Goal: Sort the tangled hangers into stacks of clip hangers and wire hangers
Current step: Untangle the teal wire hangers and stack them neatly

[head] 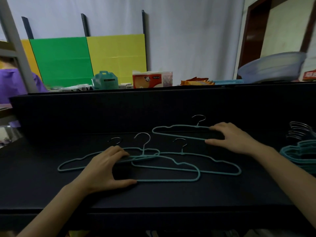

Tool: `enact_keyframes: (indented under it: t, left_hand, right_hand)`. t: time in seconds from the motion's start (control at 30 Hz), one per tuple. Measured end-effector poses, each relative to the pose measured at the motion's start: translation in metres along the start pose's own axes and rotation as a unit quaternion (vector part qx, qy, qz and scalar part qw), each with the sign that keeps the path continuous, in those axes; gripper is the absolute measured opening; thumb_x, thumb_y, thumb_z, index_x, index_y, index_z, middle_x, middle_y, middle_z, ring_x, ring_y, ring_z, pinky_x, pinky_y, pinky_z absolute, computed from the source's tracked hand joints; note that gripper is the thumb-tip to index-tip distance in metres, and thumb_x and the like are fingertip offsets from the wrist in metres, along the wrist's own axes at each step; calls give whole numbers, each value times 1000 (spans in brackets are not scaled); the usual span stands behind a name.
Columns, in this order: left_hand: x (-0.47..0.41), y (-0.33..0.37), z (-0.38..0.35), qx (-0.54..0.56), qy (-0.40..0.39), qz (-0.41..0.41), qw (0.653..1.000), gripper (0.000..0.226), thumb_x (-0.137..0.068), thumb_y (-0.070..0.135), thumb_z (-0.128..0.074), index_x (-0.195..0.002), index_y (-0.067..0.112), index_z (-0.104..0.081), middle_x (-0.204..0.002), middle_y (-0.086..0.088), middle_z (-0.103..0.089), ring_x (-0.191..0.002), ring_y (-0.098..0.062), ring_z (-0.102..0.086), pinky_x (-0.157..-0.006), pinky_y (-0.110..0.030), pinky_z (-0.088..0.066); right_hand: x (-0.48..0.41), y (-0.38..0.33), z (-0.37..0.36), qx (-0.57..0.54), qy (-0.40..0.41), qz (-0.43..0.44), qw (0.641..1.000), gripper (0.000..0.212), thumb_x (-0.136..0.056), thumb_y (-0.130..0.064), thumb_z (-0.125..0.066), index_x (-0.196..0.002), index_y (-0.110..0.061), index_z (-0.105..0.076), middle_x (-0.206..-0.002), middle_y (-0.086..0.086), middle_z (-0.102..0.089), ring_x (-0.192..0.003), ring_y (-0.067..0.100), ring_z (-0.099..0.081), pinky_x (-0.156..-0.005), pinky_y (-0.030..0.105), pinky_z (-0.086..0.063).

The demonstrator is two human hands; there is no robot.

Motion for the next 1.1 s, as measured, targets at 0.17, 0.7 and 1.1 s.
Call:
enact_keyframes:
  t: [0.17,0.7,1.1]
  left_hand:
    - [-2,11,11,-20,47,-3,999,87,-62,85,-46,-115,18,-61,-108,9,-56,-96,-5,-55,-77,-20,-48]
    - [-103,203,-15,5,129,-62,990,88,-64,81,-46,-113,10,-64,-103,1,-62,-90,-11,-56,-74,-21,-47]
    - [-203,385,-97,35,87,-58,994,94,-59,88,-36,-116,17,-60,-104,7,-58,-95,-8,-53,-80,-26,-48]
  right_hand:
    - [13,15,20,-23,48,4,999,67,-78,-57,-56,-135,-22,-46,-142,3,-43,-129,20,-38,-104,34,-34]
    - [111,163,121,-82,131,-4,988,61,-71,-58,-55,-125,-28,-52,-131,-4,-49,-118,11,-41,-91,27,-35]
    - [174,334,172,-85,116,-27,989,55,-75,-50,-58,-125,-28,-53,-133,-3,-49,-114,6,-40,-91,26,-33]
Point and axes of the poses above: each hand's wrist, its own x-axis away from the middle knuckle, its own z-axis out of the back of the hand, y = z × x, the point moved 3 cm from there along -x, towards the middle knuckle
